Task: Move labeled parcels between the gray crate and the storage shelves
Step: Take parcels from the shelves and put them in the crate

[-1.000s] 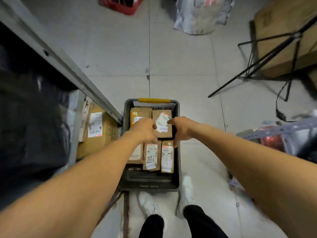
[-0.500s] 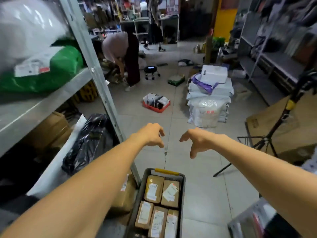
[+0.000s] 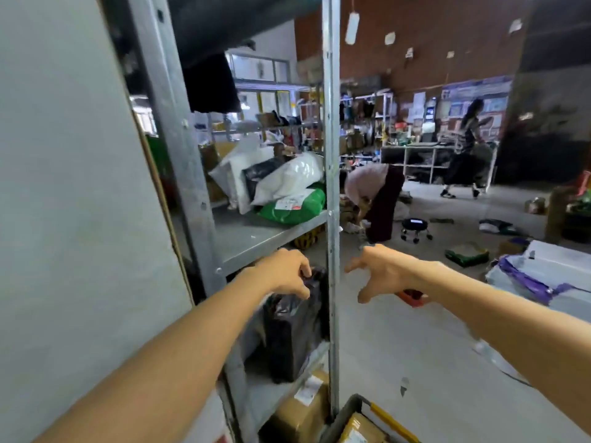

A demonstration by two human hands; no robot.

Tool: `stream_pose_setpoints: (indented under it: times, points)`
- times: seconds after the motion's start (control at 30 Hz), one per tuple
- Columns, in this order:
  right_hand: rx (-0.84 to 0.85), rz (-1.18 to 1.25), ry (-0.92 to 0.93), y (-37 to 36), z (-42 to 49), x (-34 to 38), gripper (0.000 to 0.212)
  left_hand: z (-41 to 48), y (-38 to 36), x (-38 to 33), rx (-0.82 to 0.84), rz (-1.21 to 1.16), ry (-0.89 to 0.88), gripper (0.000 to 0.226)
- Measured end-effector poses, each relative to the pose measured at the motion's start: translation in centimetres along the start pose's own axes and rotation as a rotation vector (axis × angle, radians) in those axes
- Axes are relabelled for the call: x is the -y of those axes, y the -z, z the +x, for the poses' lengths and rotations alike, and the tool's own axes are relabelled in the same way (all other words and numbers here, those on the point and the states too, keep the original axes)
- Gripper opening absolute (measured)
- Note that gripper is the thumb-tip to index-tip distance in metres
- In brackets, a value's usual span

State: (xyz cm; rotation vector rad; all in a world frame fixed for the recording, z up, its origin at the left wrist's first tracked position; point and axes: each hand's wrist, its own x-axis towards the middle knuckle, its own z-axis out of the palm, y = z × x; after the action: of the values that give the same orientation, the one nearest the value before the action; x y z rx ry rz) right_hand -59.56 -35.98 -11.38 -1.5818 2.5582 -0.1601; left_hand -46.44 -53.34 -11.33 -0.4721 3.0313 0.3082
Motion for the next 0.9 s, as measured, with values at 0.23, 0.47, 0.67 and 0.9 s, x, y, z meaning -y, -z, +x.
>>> stream_pose_setpoints:
  times: [0.23,0.47,0.67,0.9]
  points:
    - [-0.034,0.015,0.343,1.6,1.7,13.2,0.042,-15.5,3.7,6.5,-0.113,-0.070,0.306,0.045]
    - [0.037,0.051,0.617,2.0,0.9,28.7,0.066,-31.0,4.4,9.9,-0.239,-0.161,0.639,0.043]
    - [0.094,0.074,0.929,1.2,-2.8,41.4,0.066,-45.9,3.7,9.7,-0.292,-0.177,0.930,0.043]
    - [0.170,-0.011,1.416,0.1,-10.6,56.5,0.069,-63.0,4.1,4.9,-0.359,-0.165,1.365,0.044]
